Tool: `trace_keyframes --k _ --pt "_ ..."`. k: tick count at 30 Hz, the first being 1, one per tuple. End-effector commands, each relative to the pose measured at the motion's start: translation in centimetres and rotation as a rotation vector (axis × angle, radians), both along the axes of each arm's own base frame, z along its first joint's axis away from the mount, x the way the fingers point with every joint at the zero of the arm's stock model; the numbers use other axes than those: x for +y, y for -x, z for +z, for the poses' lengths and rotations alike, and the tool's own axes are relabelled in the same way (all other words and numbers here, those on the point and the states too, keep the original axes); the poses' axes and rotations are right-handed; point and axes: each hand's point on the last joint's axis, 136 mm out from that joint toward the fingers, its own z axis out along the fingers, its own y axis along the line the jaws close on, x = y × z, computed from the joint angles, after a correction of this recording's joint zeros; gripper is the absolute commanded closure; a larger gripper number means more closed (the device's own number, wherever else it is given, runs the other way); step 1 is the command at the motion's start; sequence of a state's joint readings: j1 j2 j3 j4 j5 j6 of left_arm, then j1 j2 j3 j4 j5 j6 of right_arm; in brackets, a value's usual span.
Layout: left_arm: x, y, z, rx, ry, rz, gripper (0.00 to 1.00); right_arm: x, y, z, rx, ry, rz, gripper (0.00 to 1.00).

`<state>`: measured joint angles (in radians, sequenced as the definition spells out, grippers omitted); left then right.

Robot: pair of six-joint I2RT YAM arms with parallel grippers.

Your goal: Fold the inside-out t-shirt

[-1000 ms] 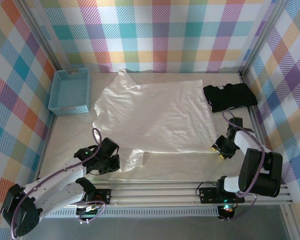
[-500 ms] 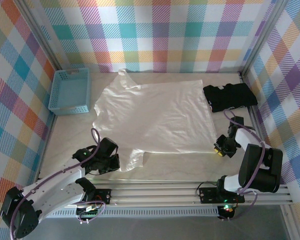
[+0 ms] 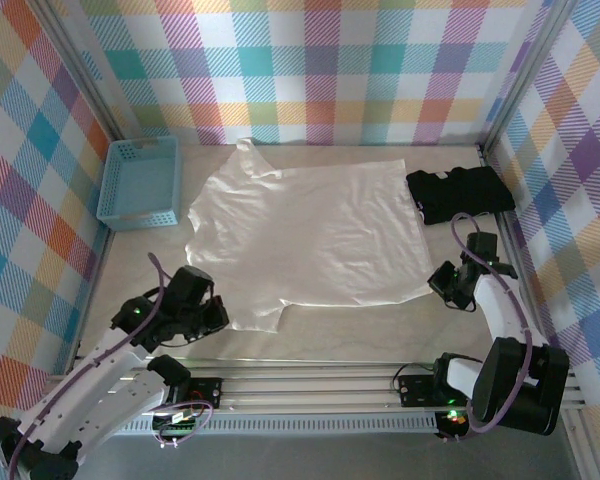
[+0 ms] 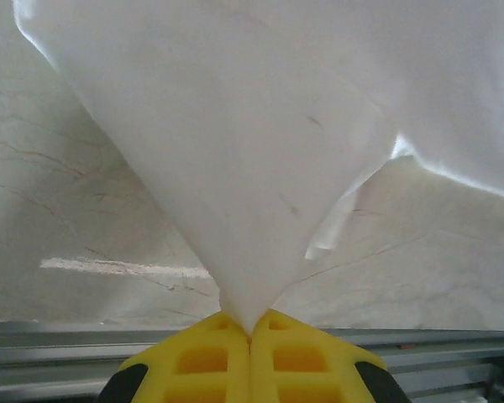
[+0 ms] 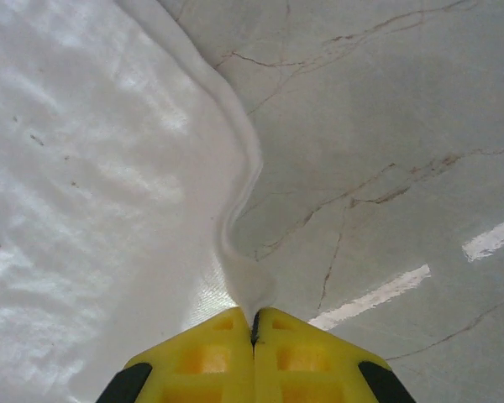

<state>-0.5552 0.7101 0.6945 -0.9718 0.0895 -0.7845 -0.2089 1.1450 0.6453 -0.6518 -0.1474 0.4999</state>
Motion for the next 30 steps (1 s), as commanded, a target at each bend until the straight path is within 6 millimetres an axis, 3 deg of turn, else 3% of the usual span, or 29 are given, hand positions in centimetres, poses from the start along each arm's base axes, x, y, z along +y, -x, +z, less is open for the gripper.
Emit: trace_keyframes --k 1,9,16,30 --pt "0.8 -0.1 1.3 0.018 -0.02 -0.014 1.0 0.6 -1.8 1.7 -0.059 -0.025 0.057 0.98" --pt "1.2 -2.9 3.0 -0.022 -0.018 -0.006 1.0 1.2 -4.6 3.1 -0.116 -0.067 0.123 0.96" --pt "1.8 -6.7 4.0 -0.067 -0.03 -0.006 1.0 1.0 -7.7 4.2 -0.161 -0.073 0.138 0.95" --pt "3.8 -13.8 3.7 -0.074 -0.045 0.011 1.0 0.0 -13.4 3.1 -0.169 -0.081 0.123 0.96"
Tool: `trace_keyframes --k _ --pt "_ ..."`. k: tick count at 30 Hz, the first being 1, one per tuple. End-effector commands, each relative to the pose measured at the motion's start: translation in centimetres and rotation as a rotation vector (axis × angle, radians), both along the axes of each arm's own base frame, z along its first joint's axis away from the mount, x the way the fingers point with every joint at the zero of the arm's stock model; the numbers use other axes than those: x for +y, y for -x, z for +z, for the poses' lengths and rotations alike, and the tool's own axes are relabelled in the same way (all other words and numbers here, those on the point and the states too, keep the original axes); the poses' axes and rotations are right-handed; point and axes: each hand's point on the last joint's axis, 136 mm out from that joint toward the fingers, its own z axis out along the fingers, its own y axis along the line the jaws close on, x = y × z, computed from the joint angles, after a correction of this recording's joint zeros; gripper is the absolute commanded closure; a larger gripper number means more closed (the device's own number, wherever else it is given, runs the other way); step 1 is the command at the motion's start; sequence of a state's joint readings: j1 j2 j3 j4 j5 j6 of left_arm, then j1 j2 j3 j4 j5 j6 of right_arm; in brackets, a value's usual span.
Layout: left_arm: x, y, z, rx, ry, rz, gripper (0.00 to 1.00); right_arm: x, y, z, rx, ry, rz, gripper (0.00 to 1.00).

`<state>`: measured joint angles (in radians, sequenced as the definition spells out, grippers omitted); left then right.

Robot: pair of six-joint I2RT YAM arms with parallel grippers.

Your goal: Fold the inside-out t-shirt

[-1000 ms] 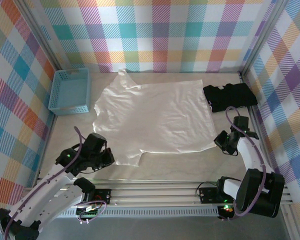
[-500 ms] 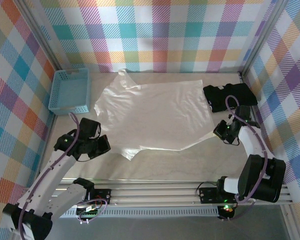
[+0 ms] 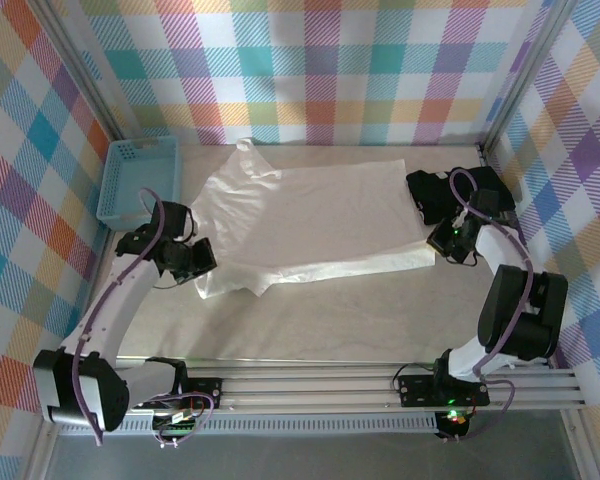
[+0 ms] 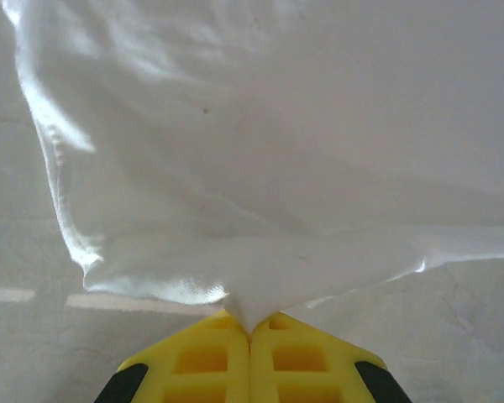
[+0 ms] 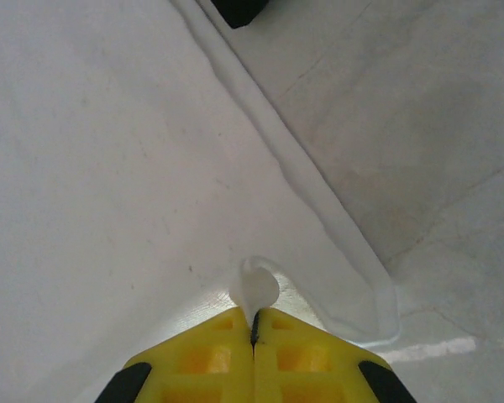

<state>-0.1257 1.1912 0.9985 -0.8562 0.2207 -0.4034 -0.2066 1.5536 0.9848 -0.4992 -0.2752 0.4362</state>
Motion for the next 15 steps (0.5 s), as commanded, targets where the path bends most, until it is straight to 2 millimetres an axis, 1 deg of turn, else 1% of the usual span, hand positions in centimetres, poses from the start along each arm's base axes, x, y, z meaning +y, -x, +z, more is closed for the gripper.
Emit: trace_keyframes --k 1,6,11,15 --pt "0.2 -2.0 1.2 -0.059 0.001 -0.023 1.0 0.2 -1.9 0.9 -0.046 -0.007 0.021 0.96" --pt "0.8 -3.9 0.9 -0.046 -0.008 -0.018 1.0 0.1 -2.5 0.2 -0.038 -0.012 0.018 0.96" --pt "1.1 -5.7 1.2 -0.049 -0.016 -0.017 1.0 0.3 -3.3 -0.4 -0.026 -0.022 0.026 0.96" --pt "1.5 -6.6 1.0 -0.04 -0.021 -0.015 1.0 0.5 -3.9 -0.3 -0.028 -0.019 0.038 0.96"
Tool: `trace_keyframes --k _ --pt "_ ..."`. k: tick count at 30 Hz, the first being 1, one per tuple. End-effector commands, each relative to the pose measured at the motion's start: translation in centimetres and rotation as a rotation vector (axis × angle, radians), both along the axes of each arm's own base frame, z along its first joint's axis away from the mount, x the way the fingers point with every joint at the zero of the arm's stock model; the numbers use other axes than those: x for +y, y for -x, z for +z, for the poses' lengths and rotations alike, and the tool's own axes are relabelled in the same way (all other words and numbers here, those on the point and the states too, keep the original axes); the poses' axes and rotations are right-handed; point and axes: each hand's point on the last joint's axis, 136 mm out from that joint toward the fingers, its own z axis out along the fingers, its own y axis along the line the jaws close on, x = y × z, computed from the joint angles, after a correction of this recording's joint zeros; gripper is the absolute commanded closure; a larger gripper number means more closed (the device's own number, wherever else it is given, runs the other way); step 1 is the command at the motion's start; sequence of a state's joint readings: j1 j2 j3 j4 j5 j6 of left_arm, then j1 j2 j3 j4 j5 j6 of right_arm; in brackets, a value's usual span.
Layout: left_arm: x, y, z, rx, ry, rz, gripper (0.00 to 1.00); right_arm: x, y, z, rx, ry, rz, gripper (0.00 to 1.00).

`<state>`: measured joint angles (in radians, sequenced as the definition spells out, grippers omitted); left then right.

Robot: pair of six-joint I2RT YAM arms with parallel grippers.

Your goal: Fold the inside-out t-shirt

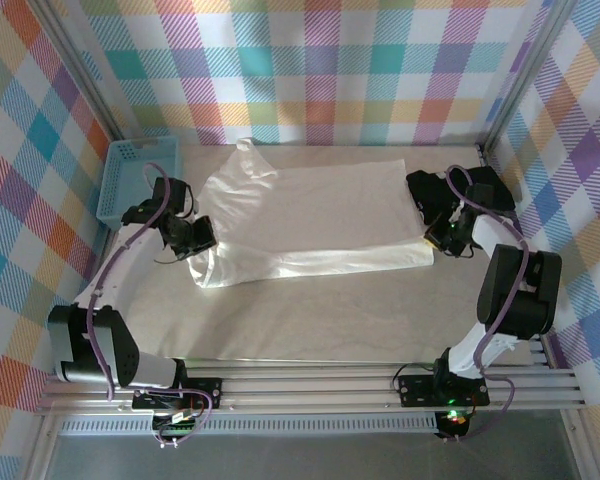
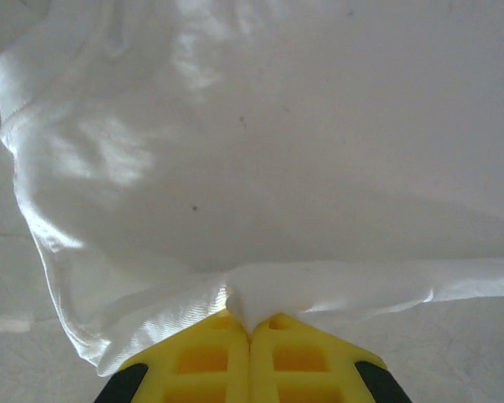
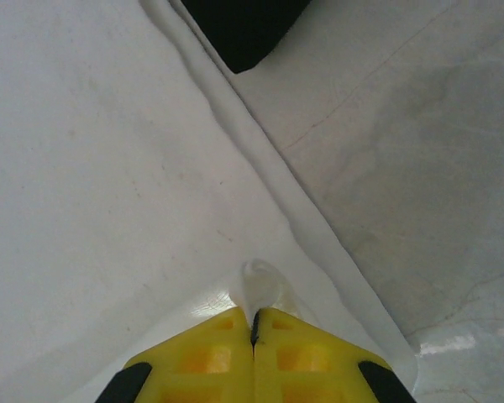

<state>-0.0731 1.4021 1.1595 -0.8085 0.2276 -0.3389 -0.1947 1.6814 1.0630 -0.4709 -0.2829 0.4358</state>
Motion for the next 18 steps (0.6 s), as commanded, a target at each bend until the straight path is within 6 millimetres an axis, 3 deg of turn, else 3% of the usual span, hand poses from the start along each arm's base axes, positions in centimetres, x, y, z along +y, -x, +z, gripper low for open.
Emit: trace_keyframes --k 1,12,18 --pt "0.7 -1.1 0.6 -0.023 -0.004 -0.004 1.0 0.5 -1.7 1.3 -0.051 -0.007 0.025 0.96" --pt "1.6 -3.3 -0.7 0.023 0.012 0.016 1.0 1.3 -4.3 0.3 -0.033 0.012 0.054 0.96" --pt "1.9 -6.4 -2.2 0.069 0.014 0.036 1.0 1.2 -6.1 -1.2 -0.012 0.02 0.06 0.89"
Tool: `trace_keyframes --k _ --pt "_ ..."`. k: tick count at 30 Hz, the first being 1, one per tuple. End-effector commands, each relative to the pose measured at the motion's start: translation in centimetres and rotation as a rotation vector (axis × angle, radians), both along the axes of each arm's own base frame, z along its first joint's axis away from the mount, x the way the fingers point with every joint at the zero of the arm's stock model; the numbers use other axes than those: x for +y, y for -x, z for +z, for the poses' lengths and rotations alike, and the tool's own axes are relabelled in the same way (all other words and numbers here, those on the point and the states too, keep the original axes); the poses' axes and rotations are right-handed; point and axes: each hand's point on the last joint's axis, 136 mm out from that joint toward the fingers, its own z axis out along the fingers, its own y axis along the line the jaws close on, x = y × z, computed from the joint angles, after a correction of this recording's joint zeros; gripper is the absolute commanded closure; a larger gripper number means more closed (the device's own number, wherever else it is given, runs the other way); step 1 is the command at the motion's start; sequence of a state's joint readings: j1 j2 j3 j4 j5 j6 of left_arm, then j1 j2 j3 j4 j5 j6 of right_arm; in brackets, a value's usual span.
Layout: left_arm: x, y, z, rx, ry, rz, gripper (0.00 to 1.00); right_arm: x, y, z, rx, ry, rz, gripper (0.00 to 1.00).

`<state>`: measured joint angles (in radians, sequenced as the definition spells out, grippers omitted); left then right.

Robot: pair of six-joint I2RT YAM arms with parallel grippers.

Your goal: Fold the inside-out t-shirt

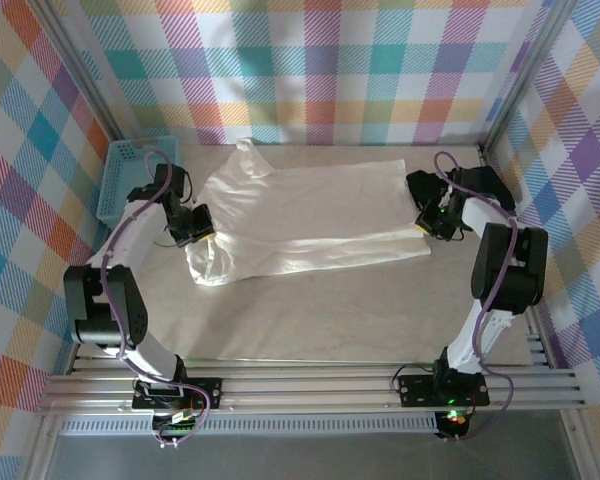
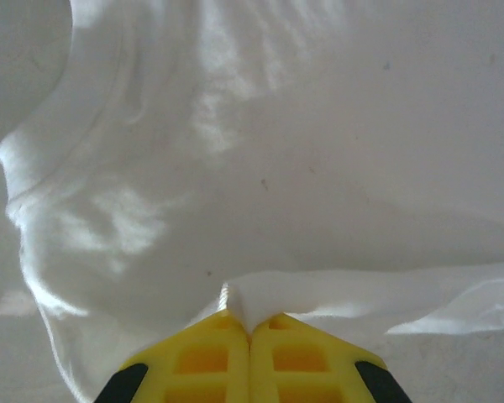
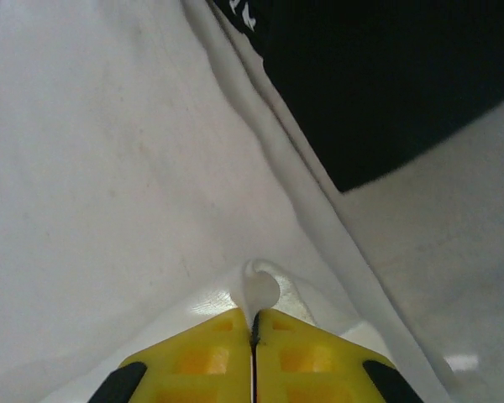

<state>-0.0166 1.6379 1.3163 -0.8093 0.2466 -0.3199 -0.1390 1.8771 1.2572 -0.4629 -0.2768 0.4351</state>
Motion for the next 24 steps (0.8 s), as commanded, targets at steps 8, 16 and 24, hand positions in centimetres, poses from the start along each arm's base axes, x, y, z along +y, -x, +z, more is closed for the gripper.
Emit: trace_keyframes --k 8,16,24 --pt "1.3 -6.7 -4.2 0.082 -0.015 0.085 0.89 -0.9 -1.4 3.1 -0.09 0.087 0.022 0.63" --pt "3.1 -4.8 0.4 -0.11 -0.105 0.166 0.51 9.7 3.4 8.6 -0.353 0.063 0.318 0.4" --pt "-4.7 -0.3 -2.9 -0.163 0.15 0.072 0.46 16.0 4.0 3.5 -0.2 0.047 0.471 0.42"
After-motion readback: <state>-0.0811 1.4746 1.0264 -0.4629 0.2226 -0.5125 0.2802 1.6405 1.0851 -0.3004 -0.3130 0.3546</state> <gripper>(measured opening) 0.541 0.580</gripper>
